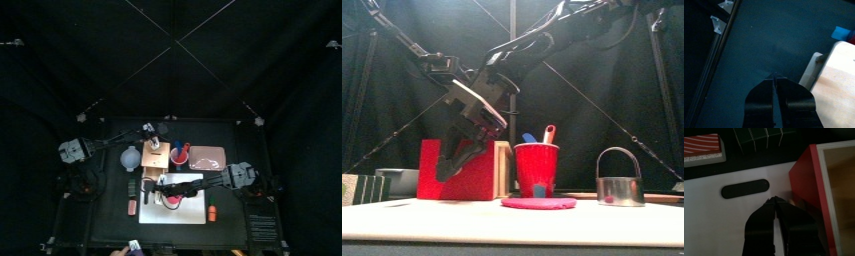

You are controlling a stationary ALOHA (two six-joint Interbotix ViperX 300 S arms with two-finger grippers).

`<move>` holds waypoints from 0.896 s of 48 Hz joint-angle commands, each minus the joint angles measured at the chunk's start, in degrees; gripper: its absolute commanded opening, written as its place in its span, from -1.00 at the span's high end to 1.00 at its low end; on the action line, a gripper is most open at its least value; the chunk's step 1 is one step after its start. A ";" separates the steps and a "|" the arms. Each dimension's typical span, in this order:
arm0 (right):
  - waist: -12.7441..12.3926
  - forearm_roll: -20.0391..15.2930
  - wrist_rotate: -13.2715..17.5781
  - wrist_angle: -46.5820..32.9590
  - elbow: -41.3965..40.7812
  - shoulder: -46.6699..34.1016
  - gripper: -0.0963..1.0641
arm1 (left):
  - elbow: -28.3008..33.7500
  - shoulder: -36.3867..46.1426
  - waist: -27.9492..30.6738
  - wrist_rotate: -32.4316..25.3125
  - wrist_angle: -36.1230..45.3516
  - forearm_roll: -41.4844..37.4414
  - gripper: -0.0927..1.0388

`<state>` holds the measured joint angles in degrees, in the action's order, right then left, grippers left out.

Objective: Get the cutter from the drawer then cut the dough then place the extra dough in the bowl
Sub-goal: Shut the drawer

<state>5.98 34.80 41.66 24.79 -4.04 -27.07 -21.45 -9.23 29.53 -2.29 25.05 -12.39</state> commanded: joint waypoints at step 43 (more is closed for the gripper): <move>-7.56 6.86 -0.09 6.59 0.88 2.11 0.52 | -0.70 0.26 0.00 0.35 -2.02 2.20 0.10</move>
<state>0.62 40.69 41.66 30.67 -3.96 -26.98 -22.68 -9.23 29.79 -2.02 23.12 -10.37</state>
